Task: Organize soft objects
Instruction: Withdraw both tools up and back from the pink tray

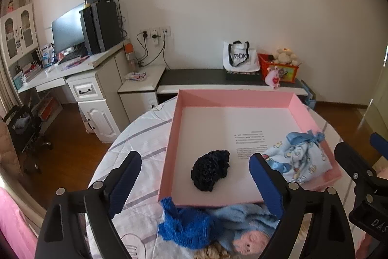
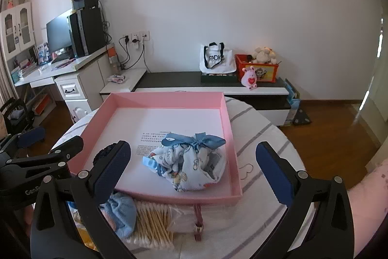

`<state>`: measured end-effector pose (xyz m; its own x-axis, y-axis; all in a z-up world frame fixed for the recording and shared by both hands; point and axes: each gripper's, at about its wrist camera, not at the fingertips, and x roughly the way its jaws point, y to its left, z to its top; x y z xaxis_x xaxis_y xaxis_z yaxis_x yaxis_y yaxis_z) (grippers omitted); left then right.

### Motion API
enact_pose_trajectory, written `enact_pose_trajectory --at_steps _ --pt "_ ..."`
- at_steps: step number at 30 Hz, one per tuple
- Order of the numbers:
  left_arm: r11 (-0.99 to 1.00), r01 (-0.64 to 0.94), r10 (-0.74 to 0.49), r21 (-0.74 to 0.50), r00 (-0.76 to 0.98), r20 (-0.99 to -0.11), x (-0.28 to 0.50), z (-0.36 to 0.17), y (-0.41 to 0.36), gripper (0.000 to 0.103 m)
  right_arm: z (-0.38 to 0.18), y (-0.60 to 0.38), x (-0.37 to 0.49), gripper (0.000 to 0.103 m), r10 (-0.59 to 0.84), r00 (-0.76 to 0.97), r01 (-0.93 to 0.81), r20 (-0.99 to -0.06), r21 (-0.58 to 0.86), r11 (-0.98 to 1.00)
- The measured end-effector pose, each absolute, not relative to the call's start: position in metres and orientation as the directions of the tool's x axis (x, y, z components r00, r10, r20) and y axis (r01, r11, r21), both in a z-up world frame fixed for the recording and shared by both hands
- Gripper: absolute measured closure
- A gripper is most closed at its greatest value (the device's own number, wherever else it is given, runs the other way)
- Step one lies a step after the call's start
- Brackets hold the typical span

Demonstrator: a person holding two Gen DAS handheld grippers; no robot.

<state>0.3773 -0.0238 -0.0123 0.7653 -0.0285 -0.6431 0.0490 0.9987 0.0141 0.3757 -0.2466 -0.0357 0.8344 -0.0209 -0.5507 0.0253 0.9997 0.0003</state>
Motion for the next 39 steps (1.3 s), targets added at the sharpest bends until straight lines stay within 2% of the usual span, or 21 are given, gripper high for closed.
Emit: enact_pose_trajectory --at_steps 10,19,39 --pt "0.999 0.051 -0.031 0.017 0.803 -0.595 0.31 0.008 -0.029 0.007 -0.016 -0.242 0.33 0.0 -0.042 0.854 0.027 -0.518 -0.037 0.999" --pt "0.999 0.048 -0.034 0.012 0.841 -0.541 0.24 0.027 -0.026 0.0 0.007 -0.241 0.277 0.0 -0.045 0.895 0.032 -0.444 -0.037 0.999" --pt "0.999 0.049 -0.046 -0.002 0.922 -0.384 0.122 0.068 -0.025 0.0 0.048 -0.233 0.18 0.0 -0.073 0.968 0.065 -0.239 -0.041 0.997"
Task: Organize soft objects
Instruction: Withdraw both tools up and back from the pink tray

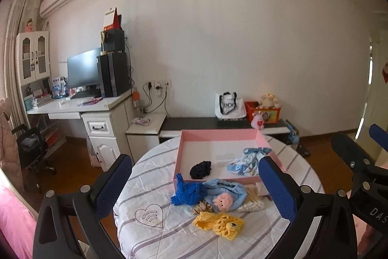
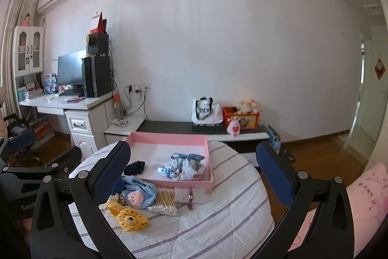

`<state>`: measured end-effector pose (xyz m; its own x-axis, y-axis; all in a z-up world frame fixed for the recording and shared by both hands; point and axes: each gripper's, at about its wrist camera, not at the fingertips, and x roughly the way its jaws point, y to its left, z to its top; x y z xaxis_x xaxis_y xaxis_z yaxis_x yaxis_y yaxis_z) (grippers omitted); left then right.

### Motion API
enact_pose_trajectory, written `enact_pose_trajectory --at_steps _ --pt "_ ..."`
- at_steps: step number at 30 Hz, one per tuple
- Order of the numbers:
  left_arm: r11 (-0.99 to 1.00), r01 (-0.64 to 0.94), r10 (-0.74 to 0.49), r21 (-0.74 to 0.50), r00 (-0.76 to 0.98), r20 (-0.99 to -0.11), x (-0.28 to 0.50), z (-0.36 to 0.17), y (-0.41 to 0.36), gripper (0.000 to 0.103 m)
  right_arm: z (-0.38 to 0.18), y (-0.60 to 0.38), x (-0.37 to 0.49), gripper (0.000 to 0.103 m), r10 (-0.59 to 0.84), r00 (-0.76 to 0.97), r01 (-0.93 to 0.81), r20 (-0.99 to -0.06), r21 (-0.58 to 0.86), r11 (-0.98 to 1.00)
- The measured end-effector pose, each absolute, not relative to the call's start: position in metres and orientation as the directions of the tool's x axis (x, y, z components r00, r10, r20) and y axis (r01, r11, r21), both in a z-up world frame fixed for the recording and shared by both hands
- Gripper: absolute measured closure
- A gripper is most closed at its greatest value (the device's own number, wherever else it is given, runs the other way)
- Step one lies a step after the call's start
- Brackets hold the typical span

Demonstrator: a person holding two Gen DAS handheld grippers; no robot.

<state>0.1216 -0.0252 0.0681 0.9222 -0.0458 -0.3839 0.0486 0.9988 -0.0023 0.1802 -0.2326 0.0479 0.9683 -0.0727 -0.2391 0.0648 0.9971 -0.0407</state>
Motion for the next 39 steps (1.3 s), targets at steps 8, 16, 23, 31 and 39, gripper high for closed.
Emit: enact_pose_trajectory --at_steps 8,16,23,31,39 --pt "0.999 0.032 -0.034 -0.013 0.943 -0.331 0.089 0.073 -0.024 0.0 0.056 -0.225 0.15 0.0 -0.061 0.981 0.053 -0.186 -0.051 0.997" --pt "1.0 0.02 -0.023 -0.015 0.963 -0.267 0.06 0.076 -0.024 0.0 0.068 -0.217 0.125 0.0 -0.057 0.991 0.048 -0.12 -0.076 0.996" --pt "1.0 0.018 -0.021 -0.015 0.973 -0.23 0.044 0.075 -0.025 0.0 0.073 -0.214 0.11 0.0 -0.048 0.995 0.04 -0.088 -0.086 0.995" --pt "1.0 0.009 -0.011 -0.013 0.979 -0.205 0.038 0.071 -0.029 0.0 0.076 -0.215 0.101 0.0 -0.049 0.996 0.043 -0.068 -0.087 0.995" --pt "1.0 0.013 -0.015 -0.009 0.982 -0.19 0.042 0.066 -0.033 0.0 0.076 -0.217 0.103 0.0 -0.053 0.996 0.046 -0.076 -0.091 0.995"
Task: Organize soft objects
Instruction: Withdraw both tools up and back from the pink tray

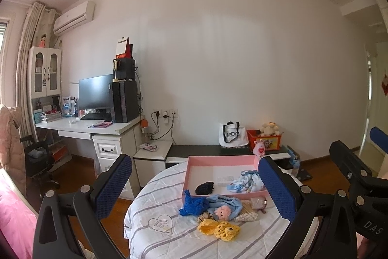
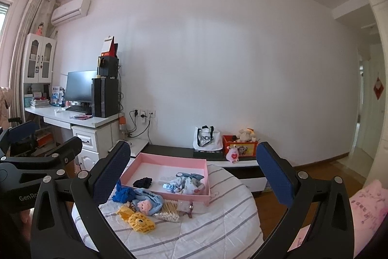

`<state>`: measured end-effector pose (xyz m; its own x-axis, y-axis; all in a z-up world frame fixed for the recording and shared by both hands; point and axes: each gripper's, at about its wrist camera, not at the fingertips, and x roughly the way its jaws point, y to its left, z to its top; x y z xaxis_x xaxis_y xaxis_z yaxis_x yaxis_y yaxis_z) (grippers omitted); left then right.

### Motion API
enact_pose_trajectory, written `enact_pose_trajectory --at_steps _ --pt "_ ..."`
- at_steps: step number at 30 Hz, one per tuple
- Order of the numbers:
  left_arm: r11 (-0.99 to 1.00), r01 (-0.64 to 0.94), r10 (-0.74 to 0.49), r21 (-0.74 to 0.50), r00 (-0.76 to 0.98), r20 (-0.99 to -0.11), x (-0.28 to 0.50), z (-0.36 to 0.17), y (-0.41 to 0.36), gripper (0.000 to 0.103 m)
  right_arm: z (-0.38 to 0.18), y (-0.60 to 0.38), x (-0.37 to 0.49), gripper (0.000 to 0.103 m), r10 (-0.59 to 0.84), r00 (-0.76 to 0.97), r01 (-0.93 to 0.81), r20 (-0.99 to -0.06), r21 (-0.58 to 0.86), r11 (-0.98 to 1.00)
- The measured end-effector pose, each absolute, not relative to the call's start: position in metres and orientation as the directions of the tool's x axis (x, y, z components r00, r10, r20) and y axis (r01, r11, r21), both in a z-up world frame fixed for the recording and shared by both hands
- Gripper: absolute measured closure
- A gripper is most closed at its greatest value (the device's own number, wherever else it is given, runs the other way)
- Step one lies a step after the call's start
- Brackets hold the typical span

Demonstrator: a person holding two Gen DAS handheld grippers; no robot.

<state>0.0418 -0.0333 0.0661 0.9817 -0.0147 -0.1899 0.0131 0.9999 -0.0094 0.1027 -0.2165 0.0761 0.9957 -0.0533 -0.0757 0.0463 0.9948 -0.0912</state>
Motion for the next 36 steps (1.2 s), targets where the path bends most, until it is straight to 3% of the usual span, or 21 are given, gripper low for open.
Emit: enact_pose_trajectory --at_steps 36 --pt "1.0 0.019 -0.02 -0.005 0.976 -0.215 0.0453 0.0627 -0.0325 0.0 0.0727 -0.2129 0.1038 0.0 -0.075 0.993 0.066 -0.092 -0.102 0.993"
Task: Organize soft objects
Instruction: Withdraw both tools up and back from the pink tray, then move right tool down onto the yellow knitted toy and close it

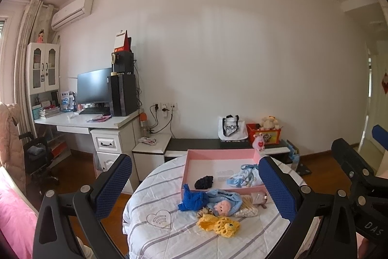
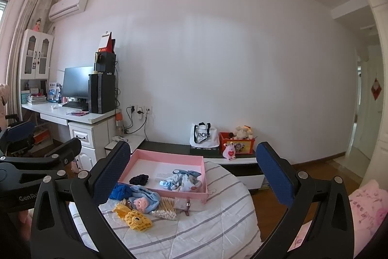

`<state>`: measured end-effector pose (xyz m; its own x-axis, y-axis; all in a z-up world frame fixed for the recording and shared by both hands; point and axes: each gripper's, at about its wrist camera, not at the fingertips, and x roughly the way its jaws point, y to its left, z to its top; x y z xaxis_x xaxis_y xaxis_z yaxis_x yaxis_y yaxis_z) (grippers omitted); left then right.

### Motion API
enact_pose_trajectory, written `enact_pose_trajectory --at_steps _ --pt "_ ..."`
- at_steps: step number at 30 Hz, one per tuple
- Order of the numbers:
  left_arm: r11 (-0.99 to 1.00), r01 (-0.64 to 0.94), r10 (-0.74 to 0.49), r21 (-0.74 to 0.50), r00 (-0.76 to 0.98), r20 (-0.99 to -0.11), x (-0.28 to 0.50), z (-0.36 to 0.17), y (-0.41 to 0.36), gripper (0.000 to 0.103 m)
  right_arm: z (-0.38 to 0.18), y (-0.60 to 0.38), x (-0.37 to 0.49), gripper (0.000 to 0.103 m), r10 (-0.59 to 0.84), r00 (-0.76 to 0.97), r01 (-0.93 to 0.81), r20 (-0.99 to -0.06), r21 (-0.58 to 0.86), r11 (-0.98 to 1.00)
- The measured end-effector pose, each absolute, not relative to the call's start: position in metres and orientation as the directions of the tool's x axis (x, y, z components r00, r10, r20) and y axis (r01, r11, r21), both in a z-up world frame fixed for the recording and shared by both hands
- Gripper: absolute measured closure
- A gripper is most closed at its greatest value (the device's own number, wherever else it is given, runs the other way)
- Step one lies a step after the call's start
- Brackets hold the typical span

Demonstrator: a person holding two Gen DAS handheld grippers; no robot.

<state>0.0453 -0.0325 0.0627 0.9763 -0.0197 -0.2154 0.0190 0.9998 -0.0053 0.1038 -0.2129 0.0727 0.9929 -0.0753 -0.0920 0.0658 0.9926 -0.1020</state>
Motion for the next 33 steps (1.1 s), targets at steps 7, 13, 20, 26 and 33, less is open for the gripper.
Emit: enact_pose_trajectory --at_steps 7,13,20,26,33 --pt "1.0 0.011 -0.009 0.005 0.97 -0.244 0.052 0.059 -0.031 0.0 0.069 -0.212 0.115 0.0 -0.077 0.989 0.065 -0.127 -0.093 0.994" --pt "1.0 0.002 0.004 0.021 0.955 -0.295 0.065 0.053 -0.028 0.0 0.056 -0.21 0.133 0.0 -0.069 0.98 0.053 -0.188 -0.089 0.995" --pt "0.999 -0.022 0.032 0.032 0.928 -0.372 0.084 0.044 -0.02 0.0 0.033 -0.204 0.16 0.0 -0.044 0.959 0.024 -0.282 -0.076 0.997" --pt "0.997 -0.048 0.068 0.057 0.889 -0.453 0.109 0.027 -0.01 0.0 0.013 -0.196 0.183 0.0 -0.033 0.932 0.008 -0.36 -0.069 0.998" --pt "0.993 -0.088 0.113 0.072 0.837 -0.536 0.146 0.005 0.012 0.0 -0.022 -0.178 0.214 0.0 -0.002 0.878 -0.039 -0.478 -0.075 0.996"
